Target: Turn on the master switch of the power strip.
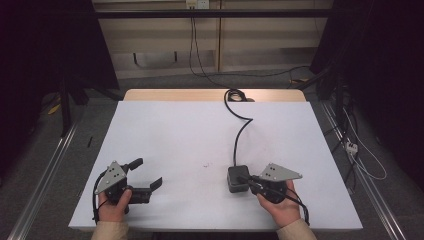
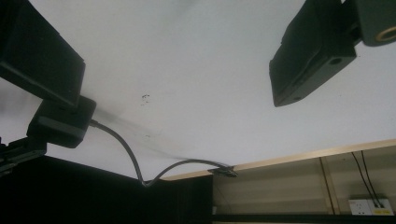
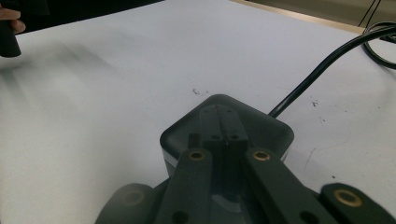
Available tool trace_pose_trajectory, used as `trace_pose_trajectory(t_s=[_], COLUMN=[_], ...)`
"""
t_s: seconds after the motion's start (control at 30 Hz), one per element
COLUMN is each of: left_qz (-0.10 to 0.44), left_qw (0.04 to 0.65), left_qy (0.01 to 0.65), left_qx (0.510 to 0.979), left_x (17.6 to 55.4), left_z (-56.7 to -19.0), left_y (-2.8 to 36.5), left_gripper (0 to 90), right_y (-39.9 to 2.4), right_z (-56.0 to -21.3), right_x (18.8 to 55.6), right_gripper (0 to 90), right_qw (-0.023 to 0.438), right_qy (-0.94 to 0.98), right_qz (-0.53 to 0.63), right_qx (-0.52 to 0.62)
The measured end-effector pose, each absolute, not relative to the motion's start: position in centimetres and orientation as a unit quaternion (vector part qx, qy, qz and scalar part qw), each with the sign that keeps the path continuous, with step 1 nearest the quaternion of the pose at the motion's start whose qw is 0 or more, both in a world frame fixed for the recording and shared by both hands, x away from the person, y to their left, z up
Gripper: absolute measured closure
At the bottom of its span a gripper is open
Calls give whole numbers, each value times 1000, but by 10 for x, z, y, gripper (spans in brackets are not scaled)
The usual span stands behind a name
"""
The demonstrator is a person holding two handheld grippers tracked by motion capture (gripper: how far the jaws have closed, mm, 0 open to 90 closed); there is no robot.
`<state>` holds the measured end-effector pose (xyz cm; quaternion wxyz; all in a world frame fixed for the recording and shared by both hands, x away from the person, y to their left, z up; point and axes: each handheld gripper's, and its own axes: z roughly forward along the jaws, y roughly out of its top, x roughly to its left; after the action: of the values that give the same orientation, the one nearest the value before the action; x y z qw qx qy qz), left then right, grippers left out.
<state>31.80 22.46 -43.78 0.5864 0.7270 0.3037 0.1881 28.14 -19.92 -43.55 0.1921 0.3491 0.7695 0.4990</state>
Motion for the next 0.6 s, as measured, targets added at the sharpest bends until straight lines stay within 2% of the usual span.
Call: trace_pose_trajectory(t_s=[0.6], left_qz=[189], left_qw=[586], left_qy=[303], left_qx=[728], left_x=[318], left_z=[-438], left_y=[227], left_gripper=[32], right_y=[-199], right_z=[-436], right_x=[281], right_gripper=[900], right_qw=[192], right_qy=[766], right_qz=[502], right_qx=[352])
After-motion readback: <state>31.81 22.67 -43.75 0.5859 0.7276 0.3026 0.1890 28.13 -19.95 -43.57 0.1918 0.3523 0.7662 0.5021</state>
